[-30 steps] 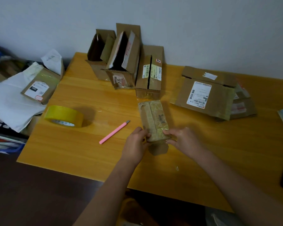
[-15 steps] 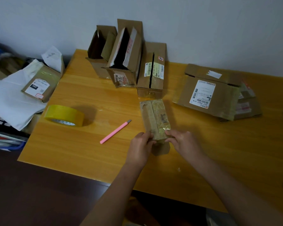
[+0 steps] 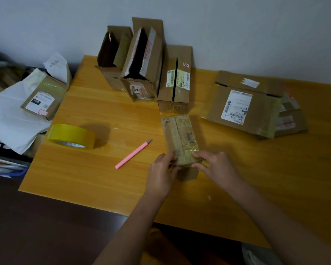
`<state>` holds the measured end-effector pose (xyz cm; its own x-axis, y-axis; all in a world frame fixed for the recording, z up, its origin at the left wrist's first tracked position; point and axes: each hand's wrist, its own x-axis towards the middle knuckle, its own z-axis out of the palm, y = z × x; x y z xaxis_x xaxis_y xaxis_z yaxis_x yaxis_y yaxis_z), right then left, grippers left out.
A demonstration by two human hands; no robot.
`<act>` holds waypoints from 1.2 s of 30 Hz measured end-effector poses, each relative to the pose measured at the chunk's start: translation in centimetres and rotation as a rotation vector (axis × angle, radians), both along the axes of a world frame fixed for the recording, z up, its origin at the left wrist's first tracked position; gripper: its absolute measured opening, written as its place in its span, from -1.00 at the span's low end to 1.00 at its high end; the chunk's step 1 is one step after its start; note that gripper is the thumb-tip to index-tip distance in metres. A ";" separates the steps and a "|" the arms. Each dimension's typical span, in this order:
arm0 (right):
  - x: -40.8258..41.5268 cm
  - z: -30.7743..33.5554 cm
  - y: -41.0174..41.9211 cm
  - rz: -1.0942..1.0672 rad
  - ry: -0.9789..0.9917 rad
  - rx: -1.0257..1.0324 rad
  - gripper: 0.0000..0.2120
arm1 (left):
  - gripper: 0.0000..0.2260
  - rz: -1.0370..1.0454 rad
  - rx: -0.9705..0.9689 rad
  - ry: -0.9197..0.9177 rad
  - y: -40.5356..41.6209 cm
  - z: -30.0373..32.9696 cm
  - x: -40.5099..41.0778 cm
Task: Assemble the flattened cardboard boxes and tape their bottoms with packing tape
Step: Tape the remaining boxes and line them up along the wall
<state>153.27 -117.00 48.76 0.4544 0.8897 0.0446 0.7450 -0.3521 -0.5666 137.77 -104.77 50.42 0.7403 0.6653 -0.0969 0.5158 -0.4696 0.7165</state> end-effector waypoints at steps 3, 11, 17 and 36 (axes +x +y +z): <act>0.2 -0.1 0.0 0.015 -0.003 0.000 -0.66 | -0.73 -0.011 -0.019 0.022 0.2 0.1 0.0; 1.2 -1.0 -0.2 0.101 -0.015 -0.065 -0.61 | -0.74 0.053 -0.014 0.031 -0.1 0.1 0.5; 0.7 -1.0 -0.1 0.151 -0.065 0.050 -0.48 | -0.74 -0.006 -0.039 0.003 0.3 -0.5 0.2; -1.9 -1.5 -0.4 -0.035 0.077 0.130 -0.54 | -0.76 0.045 -0.105 -0.079 0.0 -1.5 -0.4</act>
